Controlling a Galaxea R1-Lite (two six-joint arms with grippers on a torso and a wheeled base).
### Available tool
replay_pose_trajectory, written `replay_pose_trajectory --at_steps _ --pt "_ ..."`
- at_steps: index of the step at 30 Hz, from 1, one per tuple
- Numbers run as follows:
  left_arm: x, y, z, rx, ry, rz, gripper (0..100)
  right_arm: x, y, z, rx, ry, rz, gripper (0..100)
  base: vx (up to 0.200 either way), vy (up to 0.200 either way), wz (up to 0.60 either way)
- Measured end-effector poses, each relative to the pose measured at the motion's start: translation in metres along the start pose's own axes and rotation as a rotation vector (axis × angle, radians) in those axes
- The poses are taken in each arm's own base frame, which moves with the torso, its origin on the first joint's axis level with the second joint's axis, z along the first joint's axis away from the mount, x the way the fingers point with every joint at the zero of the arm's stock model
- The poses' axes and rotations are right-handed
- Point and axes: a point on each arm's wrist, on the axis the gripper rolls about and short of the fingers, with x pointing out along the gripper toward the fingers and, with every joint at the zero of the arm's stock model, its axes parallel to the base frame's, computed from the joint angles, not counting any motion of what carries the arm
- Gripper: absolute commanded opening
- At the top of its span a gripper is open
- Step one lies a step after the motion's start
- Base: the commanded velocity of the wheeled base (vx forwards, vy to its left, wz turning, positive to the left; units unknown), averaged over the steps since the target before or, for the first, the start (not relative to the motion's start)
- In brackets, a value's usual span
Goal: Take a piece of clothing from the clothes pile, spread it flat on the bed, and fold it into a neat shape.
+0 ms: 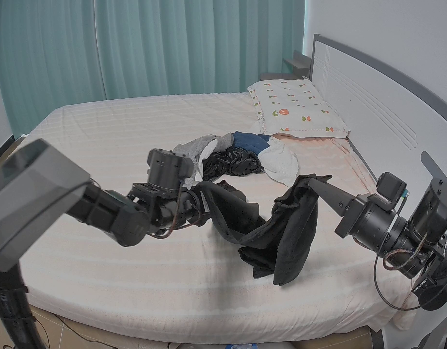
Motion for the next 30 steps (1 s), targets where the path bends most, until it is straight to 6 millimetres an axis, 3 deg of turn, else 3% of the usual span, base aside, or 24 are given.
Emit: replay_pose_trajectory --at_steps 7,12,18,30 --pt "-0.086 -0.007 0.027 -0.166 -0.094 -0.091 0 0.019 -0.009 0.017 -0.009 -0.081 -0.02 0 0.0 0.0 0.0" --pt "-0.121 -0.001 0.015 -0.263 -0.084 -0.115 0 0.026 -0.014 0.023 -0.014 -0.111 -0.039 0 0.0 0.0 0.0" --pt "-0.139 0.003 0.002 -0.307 -0.15 -0.204 0 0.025 -0.024 0.014 -0.012 -0.079 -0.079 0 0.0 0.0 0.0" --pt "-0.146 0.004 -0.025 -0.303 -0.095 -0.22 0 0.016 -0.045 0.002 0.014 -0.02 -0.162 0 -0.017 0.0 0.0"
